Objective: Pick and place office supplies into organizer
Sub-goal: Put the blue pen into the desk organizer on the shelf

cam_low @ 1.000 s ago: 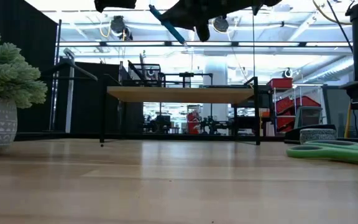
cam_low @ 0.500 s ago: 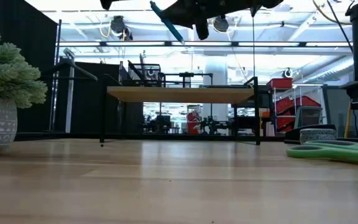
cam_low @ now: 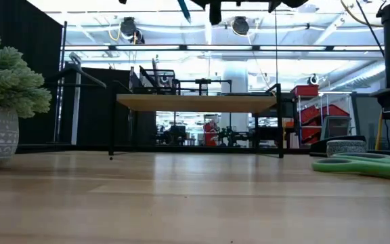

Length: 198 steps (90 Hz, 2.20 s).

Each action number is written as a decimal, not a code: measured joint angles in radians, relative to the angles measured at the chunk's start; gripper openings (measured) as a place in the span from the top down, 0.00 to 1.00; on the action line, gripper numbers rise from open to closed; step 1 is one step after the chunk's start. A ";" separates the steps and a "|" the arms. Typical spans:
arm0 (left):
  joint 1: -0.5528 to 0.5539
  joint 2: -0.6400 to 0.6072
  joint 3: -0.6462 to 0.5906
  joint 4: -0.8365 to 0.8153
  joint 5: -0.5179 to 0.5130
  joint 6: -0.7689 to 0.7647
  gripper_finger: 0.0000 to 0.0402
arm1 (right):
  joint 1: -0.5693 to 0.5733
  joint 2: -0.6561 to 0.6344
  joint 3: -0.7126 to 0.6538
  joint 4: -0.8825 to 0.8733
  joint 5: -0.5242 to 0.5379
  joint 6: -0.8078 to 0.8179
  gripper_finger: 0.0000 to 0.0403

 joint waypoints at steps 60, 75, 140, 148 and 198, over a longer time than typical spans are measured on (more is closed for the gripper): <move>0.000 0.073 0.000 0.178 0.038 -0.022 0.56 | 0.019 0.000 0.000 -0.008 0.003 -0.038 0.93; 0.000 0.073 0.000 0.181 0.039 -0.011 0.78 | 0.019 0.000 0.000 -0.008 0.006 -0.038 0.93; 0.041 0.054 0.000 0.162 -0.028 0.013 0.88 | -0.011 -0.096 -0.001 -0.201 0.032 -0.066 0.52; 0.074 0.035 0.000 0.163 -0.053 0.030 0.88 | -0.023 -0.159 -0.001 -0.315 0.108 -0.066 0.51; 0.404 0.028 0.000 0.101 -0.242 0.135 0.88 | -0.023 -0.275 -0.079 -0.783 0.396 0.088 0.53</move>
